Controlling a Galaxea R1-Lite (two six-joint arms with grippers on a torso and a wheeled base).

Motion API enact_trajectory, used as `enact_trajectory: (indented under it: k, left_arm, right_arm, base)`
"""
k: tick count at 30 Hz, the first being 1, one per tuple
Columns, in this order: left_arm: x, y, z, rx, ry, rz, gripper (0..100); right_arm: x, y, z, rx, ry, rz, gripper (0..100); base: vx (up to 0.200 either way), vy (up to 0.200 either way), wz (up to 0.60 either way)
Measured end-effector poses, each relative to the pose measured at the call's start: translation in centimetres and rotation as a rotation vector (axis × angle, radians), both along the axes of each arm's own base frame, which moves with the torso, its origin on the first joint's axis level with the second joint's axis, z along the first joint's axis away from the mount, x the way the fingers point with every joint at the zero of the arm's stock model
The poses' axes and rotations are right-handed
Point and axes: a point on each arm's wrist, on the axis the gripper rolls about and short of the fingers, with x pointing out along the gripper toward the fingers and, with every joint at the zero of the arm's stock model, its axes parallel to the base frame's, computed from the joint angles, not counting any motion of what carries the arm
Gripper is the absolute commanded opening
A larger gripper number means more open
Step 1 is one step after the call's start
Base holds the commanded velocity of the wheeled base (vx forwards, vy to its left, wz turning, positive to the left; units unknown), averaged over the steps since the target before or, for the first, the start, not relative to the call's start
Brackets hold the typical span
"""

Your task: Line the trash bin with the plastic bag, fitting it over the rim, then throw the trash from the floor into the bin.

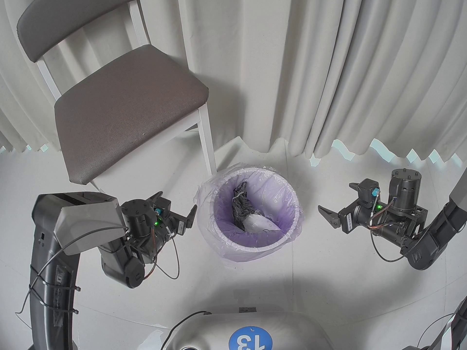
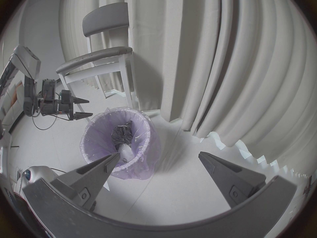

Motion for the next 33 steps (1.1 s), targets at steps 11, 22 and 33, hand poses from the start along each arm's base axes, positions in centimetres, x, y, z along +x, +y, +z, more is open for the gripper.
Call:
enact_trajectory:
  k: [11, 22, 33]
  left_arm:
    - [5.6, -1.5, -4.2, -0.041, 0.066, -0.06, 100]
    - [8.7, -3.7, -5.4, -0.007, 0.153, -0.075, 100]
    - [10.6, -5.1, -6.1, 0.101, 0.212, -0.02, 100]
  right_arm:
    - [-0.3, -2.1, -0.4, 0.019, -0.021, -0.057, 100]
    - [-0.3, -3.4, -1.4, 0.048, -0.058, -0.068, 100]
    - [-0.2, -4.1, -3.1, 0.045, -0.016, -0.081, 100]
  base:
    - [0.0, 0.0, 0.0]
    - [0.0, 0.0, 0.0]
    - [0.0, 0.0, 0.0]
